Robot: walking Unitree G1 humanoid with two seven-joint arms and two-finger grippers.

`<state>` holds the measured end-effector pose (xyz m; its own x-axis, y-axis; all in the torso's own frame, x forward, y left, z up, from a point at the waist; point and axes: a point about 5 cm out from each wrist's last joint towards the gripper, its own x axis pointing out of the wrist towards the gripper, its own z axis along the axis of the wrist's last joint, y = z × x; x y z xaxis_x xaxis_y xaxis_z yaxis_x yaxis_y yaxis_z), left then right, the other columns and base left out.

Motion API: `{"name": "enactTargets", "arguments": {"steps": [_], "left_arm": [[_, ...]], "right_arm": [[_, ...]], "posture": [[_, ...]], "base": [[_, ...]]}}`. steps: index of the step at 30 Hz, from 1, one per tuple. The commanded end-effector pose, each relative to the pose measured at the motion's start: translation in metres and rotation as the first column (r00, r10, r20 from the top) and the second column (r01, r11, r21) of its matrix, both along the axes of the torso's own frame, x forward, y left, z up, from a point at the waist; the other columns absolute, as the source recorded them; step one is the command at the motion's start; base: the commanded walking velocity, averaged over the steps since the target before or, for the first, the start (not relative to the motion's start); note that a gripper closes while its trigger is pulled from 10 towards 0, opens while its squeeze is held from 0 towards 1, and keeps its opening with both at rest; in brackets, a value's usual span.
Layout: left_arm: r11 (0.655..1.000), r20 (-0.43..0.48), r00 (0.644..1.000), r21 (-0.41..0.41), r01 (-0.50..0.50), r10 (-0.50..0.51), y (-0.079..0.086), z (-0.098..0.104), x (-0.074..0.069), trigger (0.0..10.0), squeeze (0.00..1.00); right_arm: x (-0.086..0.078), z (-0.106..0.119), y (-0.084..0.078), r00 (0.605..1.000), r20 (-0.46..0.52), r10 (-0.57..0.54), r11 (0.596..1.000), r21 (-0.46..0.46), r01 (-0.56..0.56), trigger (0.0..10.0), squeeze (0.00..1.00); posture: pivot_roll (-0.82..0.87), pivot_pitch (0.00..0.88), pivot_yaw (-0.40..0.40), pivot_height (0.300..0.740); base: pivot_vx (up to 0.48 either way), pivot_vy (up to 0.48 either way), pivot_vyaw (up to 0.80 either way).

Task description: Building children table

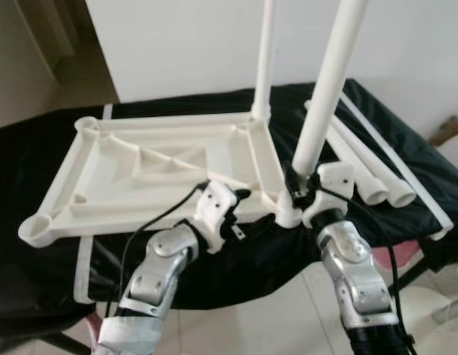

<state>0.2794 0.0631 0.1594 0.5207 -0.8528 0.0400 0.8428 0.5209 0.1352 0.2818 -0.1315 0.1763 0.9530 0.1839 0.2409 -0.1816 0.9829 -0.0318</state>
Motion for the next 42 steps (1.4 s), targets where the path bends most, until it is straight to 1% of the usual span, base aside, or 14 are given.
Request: {"name": "enactTargets", "arguments": {"steps": [1,7,9,11,17,23,26,27,28,31,32,36,38,42], "left_arm": [[0.992,-0.005,0.992,-0.013,-0.128,0.128,0.005,0.0,0.004,10.0,0.0],[0.991,0.009,0.991,-0.009,-0.137,0.137,0.002,0.006,0.004,10.0,0.0],[0.991,0.003,0.991,-0.014,-0.134,0.134,-0.001,0.006,0.004,10.0,0.0],[0.992,0.002,0.992,-0.018,-0.124,0.124,-0.003,0.007,0.002,10.0,0.0],[0.996,-0.007,0.996,-0.035,-0.087,0.087,-0.012,0.011,-0.005,10.0,0.0],[0.997,-0.001,0.997,-0.025,-0.079,0.079,-0.013,0.011,-0.008,10.0,0.0],[0.997,-0.006,0.997,-0.021,-0.078,0.078,-0.012,0.01,-0.009,10.0,0.0],[0.997,-0.006,0.997,-0.021,-0.078,0.078,-0.012,0.01,-0.009,10.0,0.0],[0.997,-0.005,0.997,-0.018,-0.081,0.08,-0.012,0.011,-0.008,10.0,0.0],[0.996,-0.003,0.997,-0.017,-0.082,0.082,-0.012,0.011,-0.008,10.0,0.0],[0.996,-0.004,0.996,-0.017,-0.084,0.084,-0.012,0.011,-0.008,10.0,0.0],[0.996,-0.004,0.996,-0.017,-0.084,0.084,-0.012,0.012,-0.008,10.0,0.0],[0.996,-0.006,0.996,-0.019,-0.09,0.089,-0.012,0.013,-0.007,10.0,0.0],[0.996,0.0,0.996,-0.017,-0.093,0.093,-0.012,0.014,-0.007,10.0,0.0]], "right_arm": [[0.0,-0.008,-0.007,0.998,-0.054,-0.012,1.0,0.022,0.013,10.0,0.0],[0.007,-0.012,-0.012,0.996,-0.084,-0.025,0.997,0.067,0.031,10.0,0.0],[0.009,-0.015,-0.013,0.994,-0.109,-0.026,0.993,0.11,0.038,10.0,0.0],[0.01,-0.016,-0.013,0.993,-0.113,-0.023,0.994,0.101,0.035,10.0,0.0],[0.004,-0.02,-0.012,0.992,-0.122,0.005,0.998,0.059,0.003,10.0,0.0],[-0.001,-0.022,-0.011,0.993,-0.113,0.029,0.999,0.028,-0.026,10.0,0.0],[-0.007,-0.024,-0.008,0.993,-0.101,0.068,0.997,-0.021,-0.07,10.0,0.0],[-0.007,-0.024,-0.008,0.993,-0.101,0.068,0.997,-0.021,-0.07,10.0,0.0],[-0.009,-0.025,-0.006,0.992,-0.098,0.084,0.995,-0.051,-0.089,10.0,0.0],[-0.009,-0.026,-0.005,0.991,-0.097,0.093,0.993,-0.07,-0.1,10.0,0.0],[-0.009,-0.027,-0.005,0.99,-0.095,0.104,0.989,-0.095,-0.113,10.0,0.0],[-0.009,-0.028,-0.004,0.989,-0.093,0.112,0.986,-0.11,-0.122,10.0,0.0],[-0.007,-0.034,-0.002,0.981,-0.113,0.156,0.974,-0.15,-0.172,10.0,0.0],[-0.006,-0.037,-0.001,0.977,-0.127,0.17,0.97,-0.156,-0.189,10.0,0.0]], "posture": [[0.03,0.0,0.026,0.74],[0.03,0.0,0.024,0.74],[0.03,0.0,0.021,0.74],[0.03,0.0,0.023,0.74],[0.03,0.0,0.021,0.74],[0.03,0.0,0.023,0.74],[0.02,0.0,0.026,0.74],[0.02,0.0,0.026,0.74],[0.02,0.0,0.027,0.74],[0.02,0.0,0.026,0.74],[0.02,0.0,0.026,0.74],[0.02,0.0,0.027,0.74],[0.02,0.0,0.025,0.74],[0.02,0.0,0.023,0.74]], "base": [[0.0,0.0,0.0],[0.0,0.0,0.0],[0.0,0.0,0.0],[0.0,0.0,0.0],[0.0,0.0,0.0],[0.0,0.0,0.0],[0.0,0.0,0.0],[0.0,0.0,0.0],[0.0,0.0,0.0],[0.0,0.0,0.0],[0.0,0.0,0.0],[0.0,0.0,0.0],[0.0,0.0,0.0],[0.0,0.0,0.0]]}}
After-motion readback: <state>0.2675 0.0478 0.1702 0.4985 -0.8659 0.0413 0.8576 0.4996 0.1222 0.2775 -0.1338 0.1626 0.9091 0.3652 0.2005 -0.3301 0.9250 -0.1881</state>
